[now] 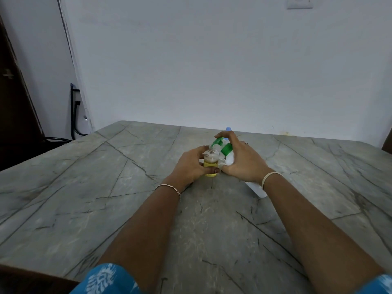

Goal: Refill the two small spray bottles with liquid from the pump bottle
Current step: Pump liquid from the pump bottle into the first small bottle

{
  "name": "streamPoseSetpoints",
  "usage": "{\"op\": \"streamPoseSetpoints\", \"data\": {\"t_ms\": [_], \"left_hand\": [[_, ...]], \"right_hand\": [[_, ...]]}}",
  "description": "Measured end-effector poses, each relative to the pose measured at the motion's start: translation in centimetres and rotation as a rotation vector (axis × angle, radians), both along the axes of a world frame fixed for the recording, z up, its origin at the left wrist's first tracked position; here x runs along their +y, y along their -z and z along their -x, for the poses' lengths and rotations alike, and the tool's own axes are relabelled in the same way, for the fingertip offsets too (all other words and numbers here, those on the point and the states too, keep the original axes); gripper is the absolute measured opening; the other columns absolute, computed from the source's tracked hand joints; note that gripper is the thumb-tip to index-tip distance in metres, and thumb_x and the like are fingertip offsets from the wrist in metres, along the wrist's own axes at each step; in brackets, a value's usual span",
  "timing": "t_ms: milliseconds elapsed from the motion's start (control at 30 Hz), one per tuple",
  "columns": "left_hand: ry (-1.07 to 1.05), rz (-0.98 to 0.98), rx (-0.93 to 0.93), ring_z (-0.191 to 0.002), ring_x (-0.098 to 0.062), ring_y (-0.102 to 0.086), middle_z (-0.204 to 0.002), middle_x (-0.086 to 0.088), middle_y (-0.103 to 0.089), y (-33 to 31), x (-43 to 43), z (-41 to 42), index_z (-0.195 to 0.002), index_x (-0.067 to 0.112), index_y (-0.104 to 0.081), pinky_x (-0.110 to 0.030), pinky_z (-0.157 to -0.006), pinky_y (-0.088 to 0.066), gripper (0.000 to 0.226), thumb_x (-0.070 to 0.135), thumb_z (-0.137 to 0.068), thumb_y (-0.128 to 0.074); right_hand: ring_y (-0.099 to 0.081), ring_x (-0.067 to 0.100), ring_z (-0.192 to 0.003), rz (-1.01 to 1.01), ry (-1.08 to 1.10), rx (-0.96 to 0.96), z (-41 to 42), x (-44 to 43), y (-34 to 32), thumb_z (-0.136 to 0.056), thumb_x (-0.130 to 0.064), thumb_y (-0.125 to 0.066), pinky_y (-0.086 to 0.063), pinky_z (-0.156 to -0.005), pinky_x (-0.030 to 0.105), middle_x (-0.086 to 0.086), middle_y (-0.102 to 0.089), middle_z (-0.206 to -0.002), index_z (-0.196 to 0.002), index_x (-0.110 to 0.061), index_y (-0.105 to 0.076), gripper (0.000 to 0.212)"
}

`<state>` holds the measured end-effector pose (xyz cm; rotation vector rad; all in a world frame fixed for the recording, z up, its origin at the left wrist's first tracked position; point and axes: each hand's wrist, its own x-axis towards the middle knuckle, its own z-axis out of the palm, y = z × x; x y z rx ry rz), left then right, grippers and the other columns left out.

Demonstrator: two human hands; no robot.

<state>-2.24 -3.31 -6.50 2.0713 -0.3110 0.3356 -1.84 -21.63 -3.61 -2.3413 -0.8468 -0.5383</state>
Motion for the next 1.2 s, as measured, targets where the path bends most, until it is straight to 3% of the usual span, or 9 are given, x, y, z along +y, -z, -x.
{"op": "streamPoseSetpoints", "data": {"t_ms": [733,867,1000,1200], "left_hand": [[-0.006,-0.019,0.0,-0.101,-0.01,-0.067,-0.116,0.002,-0.07,-0.15,0.01,0.07,-0.131,0.021,-0.057,-0.035,-0.093,-0.054,0.077,0.025,-0.062,-0.09],[0.003,0.002,-0.008,-0.097,-0.008,-0.068,-0.112,0.003,-0.071,-0.12,-0.04,0.19,-0.127,0.022,-0.059,-0.034,-0.092,-0.055,0.071,0.021,-0.063,-0.089],[0.006,-0.009,-0.02,-0.096,-0.007,-0.068,-0.113,0.003,-0.071,-0.23,-0.13,0.38,-0.127,0.022,-0.059,-0.03,-0.09,-0.055,0.07,0.022,-0.063,-0.089],[0.001,0.0,-0.021,-0.097,-0.009,-0.069,-0.113,0.001,-0.071,-0.16,-0.13,0.28,-0.126,0.022,-0.059,-0.034,-0.091,-0.055,0.07,0.023,-0.062,-0.09]], "right_hand": [[-0.061,0.018,-0.086,-0.007,0.002,-0.011,-0.12,0.14,0.07,-0.073,-0.031,-0.077,-0.055,-0.079,0.044,-0.002,-0.065,-0.107,-0.124,-0.046,-0.029,0.072],[-0.057,0.017,-0.084,0.046,0.027,-0.041,0.08,-0.19,0.17,-0.075,-0.034,-0.075,-0.055,-0.077,0.04,0.0,-0.065,-0.106,-0.131,-0.049,-0.025,0.076],[-0.055,0.02,-0.082,0.211,0.119,-0.188,0.23,-0.22,0.17,-0.078,-0.041,-0.068,-0.052,-0.072,0.036,-0.001,-0.062,-0.098,-0.144,-0.05,-0.017,0.084],[-0.057,0.023,-0.08,0.284,0.132,-0.191,-0.27,0.24,-0.08,-0.075,-0.043,-0.067,-0.054,-0.072,0.039,0.0,-0.063,-0.095,-0.133,-0.043,-0.025,0.072]]}}
